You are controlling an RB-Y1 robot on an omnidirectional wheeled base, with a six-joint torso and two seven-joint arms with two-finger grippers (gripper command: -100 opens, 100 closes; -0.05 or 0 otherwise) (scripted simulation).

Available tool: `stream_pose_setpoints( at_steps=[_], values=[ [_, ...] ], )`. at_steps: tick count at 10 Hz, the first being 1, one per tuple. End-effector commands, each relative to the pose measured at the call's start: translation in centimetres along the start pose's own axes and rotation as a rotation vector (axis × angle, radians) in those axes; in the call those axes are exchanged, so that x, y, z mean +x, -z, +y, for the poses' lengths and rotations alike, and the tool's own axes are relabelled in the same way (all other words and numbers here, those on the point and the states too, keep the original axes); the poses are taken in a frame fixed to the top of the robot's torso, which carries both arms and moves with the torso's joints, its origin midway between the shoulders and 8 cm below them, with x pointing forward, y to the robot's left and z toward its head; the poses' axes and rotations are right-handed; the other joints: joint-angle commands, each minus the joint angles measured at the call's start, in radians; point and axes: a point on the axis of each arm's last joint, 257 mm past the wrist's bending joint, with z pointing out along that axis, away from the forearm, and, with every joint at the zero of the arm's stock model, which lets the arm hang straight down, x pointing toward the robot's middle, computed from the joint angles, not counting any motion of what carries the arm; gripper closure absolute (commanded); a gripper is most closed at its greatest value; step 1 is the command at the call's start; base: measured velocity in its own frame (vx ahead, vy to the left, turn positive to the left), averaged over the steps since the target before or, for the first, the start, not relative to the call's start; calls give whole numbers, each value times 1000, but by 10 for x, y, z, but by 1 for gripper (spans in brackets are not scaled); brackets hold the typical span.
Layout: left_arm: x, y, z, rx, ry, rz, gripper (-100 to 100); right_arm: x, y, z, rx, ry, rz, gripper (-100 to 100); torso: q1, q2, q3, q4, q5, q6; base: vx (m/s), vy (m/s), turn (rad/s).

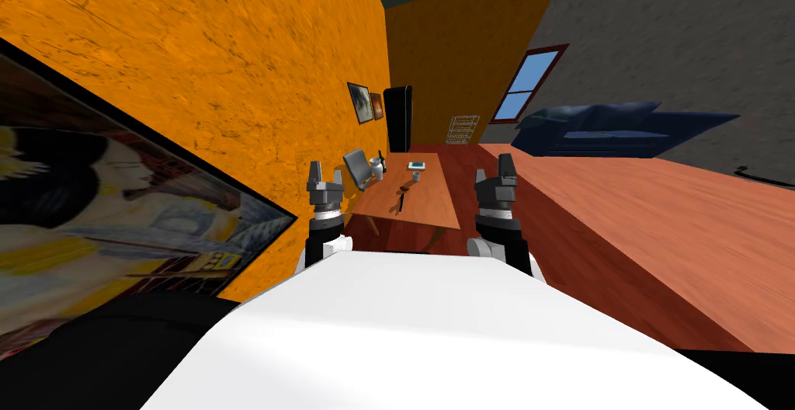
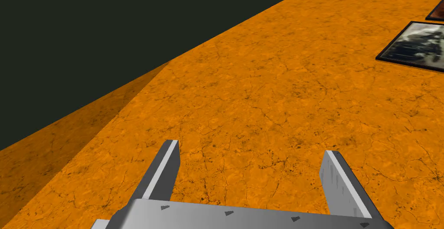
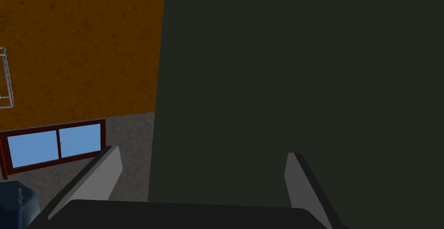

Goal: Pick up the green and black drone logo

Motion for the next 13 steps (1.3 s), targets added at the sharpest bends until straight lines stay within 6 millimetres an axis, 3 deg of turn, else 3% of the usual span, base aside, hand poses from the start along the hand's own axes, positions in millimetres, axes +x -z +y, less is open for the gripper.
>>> stream_pose_setpoints(
  at_steps=[1,8,9,12,13],
  values=[
    [6,1,12,-26,-21,34,-100,0,0,0,0,0,0,0,0,0,0,0,0,0,0,-6,-62],
    [31,18,106,-221,-166,178,-100,0,0,0,0,0,0,0,-2,0,0,0,0,0,4,-21,-122],
    [30,20,110,-231,-166,178,-100,0,0,0,0,0,0,0,-1,0,0,0,0,0,3,-11,-47],
    [36,32,157,-329,-246,232,-100,0,0,0,0,0,0,0,-1,-1,0,0,0,0,5,-16,-148],
    [35,36,164,-344,-246,233,-100,0,0,0,0,0,0,0,-1,-1,0,0,0,0,5,-10,-53]
  ],
)
